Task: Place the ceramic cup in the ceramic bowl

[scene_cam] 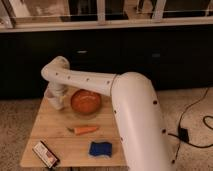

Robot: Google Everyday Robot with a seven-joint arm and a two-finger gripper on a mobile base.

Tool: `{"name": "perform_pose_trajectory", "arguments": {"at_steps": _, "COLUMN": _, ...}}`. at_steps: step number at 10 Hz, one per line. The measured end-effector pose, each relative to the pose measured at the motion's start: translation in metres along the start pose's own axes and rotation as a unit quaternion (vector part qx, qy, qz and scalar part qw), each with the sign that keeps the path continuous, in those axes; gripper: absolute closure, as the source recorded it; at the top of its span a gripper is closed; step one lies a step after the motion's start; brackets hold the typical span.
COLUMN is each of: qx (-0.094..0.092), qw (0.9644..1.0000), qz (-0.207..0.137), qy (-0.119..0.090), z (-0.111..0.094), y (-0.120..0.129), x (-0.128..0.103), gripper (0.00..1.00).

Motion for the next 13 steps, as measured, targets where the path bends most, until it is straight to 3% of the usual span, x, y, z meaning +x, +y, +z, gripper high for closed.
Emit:
{"name": "perform_pose_trajectory", "arguments": {"at_steps": 5, "qx": 0.003, "qw": 1.0000, "qz": 0.003, "qy": 0.003, "z": -0.013, "y": 0.001, "x": 0.008, "gripper": 0.97}}
{"name": "perform_pose_trajectory", "arguments": {"at_steps": 8, "qx": 0.006, "qw": 1.0000, "qz": 0.002, "qy": 0.003, "z": -0.008, "y": -0.001, "x": 0.006, "gripper": 0.70}}
{"name": "perform_pose_trajectory", "arguments": {"at_steps": 9, "qx": 0.006, "qw": 1.0000, "qz": 0.003, "qy": 0.006, "z": -0.008, "y": -0.001, "x": 0.007, "gripper": 0.65}}
{"name": "perform_pose_trajectory", "arguments": {"at_steps": 11, "qx": 0.008, "qw": 0.9999, "qz": 0.010, "qy": 0.009, "z": -0.023, "y": 0.009, "x": 0.018, "gripper": 0.74}}
{"name": "perform_pose_trajectory", "arguments": {"at_steps": 13, "qx": 0.009, "qw": 0.9998, "qz": 0.014, "qy": 0.010, "z": -0.033, "y": 0.021, "x": 0.028, "gripper": 0.93}}
